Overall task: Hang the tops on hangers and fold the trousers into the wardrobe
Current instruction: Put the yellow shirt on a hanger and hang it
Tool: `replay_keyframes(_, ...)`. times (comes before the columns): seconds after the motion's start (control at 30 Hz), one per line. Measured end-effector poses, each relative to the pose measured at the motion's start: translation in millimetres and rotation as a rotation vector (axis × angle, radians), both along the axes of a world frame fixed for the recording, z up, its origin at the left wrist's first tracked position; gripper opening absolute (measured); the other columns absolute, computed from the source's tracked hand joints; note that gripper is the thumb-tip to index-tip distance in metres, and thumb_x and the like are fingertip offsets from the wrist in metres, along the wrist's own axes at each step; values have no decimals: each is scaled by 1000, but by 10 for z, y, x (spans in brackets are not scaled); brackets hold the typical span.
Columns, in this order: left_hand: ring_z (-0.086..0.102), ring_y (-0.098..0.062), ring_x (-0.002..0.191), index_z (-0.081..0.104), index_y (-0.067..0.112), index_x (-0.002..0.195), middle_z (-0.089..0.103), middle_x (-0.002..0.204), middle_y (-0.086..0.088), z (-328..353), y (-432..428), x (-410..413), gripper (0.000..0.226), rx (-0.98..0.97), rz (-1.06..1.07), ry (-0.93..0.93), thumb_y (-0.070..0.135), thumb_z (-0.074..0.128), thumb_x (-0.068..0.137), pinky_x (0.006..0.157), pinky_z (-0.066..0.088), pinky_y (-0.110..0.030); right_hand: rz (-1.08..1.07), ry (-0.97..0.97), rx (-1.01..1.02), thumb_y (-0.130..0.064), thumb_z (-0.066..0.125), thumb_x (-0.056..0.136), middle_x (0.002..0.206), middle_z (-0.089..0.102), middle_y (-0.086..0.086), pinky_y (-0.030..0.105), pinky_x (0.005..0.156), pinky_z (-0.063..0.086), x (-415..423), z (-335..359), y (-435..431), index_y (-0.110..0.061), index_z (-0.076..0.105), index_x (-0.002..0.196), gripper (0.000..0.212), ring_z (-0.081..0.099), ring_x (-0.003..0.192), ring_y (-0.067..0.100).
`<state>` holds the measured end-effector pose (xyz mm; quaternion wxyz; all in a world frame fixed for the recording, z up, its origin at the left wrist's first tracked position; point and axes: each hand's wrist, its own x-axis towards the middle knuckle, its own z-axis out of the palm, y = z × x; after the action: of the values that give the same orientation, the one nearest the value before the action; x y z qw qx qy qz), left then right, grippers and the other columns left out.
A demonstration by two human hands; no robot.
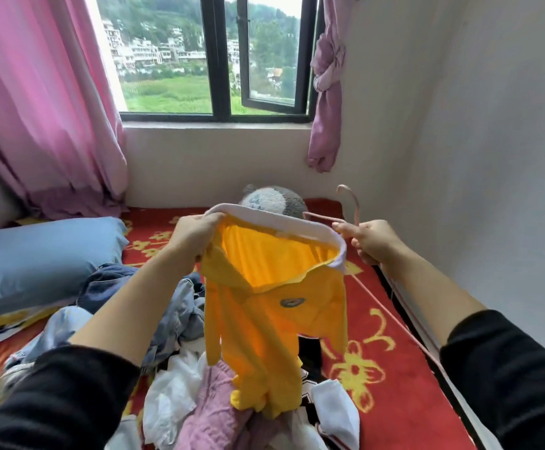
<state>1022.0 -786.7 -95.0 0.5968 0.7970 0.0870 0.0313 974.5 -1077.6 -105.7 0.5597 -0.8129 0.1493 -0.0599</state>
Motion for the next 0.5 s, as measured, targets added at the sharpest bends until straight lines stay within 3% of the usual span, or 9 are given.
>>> replay_keyframes(0.07,49,-11,59,64,23,80,54,66,4,-106,-102,-2,10,40,-43,10,27,61,89,53,40,-22,-49,-72,115,-40,64,89,45,31,-4,16,33,18,-16,-27,30,-3,64,83,37,25,31,7)
replay_keyframes(0.17,48,-16,62,63,19,82,51,66,0,-285,-198,-10,11,102,-97,36,21,54,89,51,36,-23,-44,-172,239,-35,57,94,39,26,-9,14,33,15,-53,-2,21,-6,61,99,30,20,29,5)
replay_keyframes(0.3,50,-20,64,57,18,70,53,66,-1,-449,-141,37,21,210,-90,13,24,48,88,60,39,-28,150,-146,265,-27,55,96,46,19,-5,16,36,12,-233,-68,-144,3,68,88,34,14,36,8)
replay_keyframes(0.5,54,-31,82,52,23,77,58,81,-3,-555,148,92,27,685,-23,-105,36,40,96,67,35,-33,229,34,211,-21,55,96,49,20,-2,20,39,11,-516,-399,-271,0,68,78,31,14,40,9)
